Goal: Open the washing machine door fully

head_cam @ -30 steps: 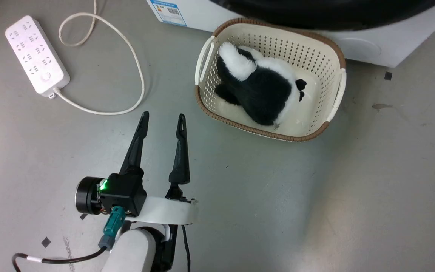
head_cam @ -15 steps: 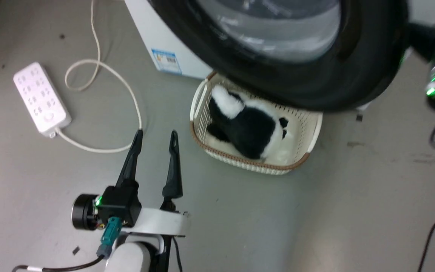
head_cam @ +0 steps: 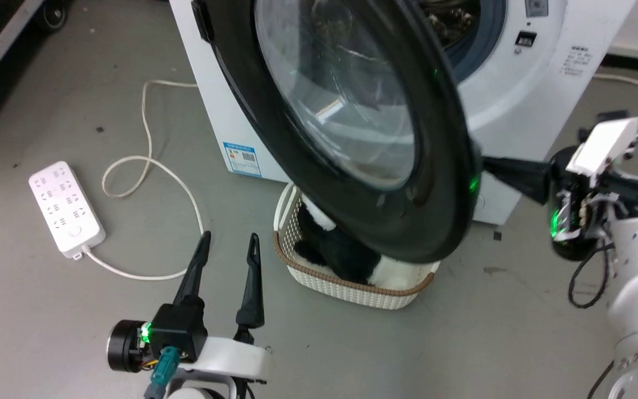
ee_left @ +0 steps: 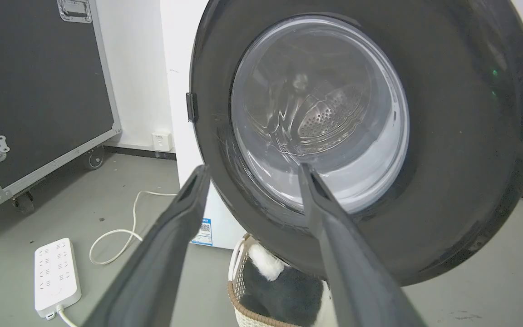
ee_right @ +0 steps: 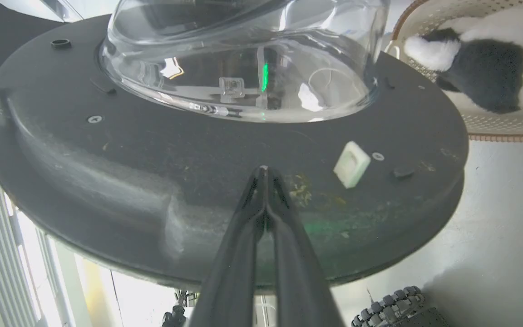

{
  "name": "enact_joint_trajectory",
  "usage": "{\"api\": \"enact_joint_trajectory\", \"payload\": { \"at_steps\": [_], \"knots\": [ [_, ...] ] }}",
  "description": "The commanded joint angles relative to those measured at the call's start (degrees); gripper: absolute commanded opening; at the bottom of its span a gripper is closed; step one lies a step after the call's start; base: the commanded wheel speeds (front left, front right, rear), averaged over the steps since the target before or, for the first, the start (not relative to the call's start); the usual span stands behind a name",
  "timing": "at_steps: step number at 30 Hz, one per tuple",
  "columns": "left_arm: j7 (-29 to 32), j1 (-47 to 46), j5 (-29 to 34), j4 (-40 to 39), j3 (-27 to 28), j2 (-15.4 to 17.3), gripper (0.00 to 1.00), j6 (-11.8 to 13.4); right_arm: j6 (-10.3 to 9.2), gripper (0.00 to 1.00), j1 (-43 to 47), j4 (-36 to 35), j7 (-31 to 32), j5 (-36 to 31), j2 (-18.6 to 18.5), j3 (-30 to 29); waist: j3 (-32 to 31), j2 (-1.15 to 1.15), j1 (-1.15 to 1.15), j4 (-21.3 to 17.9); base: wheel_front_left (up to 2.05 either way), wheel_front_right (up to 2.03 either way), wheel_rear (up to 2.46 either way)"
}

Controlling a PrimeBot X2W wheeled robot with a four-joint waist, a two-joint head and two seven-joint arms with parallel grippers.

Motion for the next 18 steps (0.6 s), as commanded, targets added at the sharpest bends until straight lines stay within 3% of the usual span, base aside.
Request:
{"api": "enact_joint_trajectory", "payload": {
  "at_steps": [1, 11, 18],
  "knots": [
    [-0.3, 0.73, 0.55, 0.16, -0.04, 0.08, 1.0, -0.2, 0.07, 0.0, 1.13, 0.26, 0.63, 1.68, 0.65, 1.19, -0.78, -0.01, 0.02, 0.32, 0.0, 0.0, 0.0],
    [-0.3, 3.7, 0.34, 1.06, -1.12, 0.08, 1.0, -0.87, 0.07, 0.0, 12.85, -5.55, -2.94, 29.78, 0.68, 30.72, -3.18, -0.01, 0.02, 1.79, 0.0, 0.0, 0.0],
    [-0.3, 5.11, 0.27, 1.18, -1.33, 0.08, 1.0, -1.1, 0.07, 0.0, 19.67, -12.59, -11.78, 41.87, 0.68, 46.87, -3.83, -0.01, 0.02, 2.41, 0.0, 0.0, 0.0]
  ]
}}
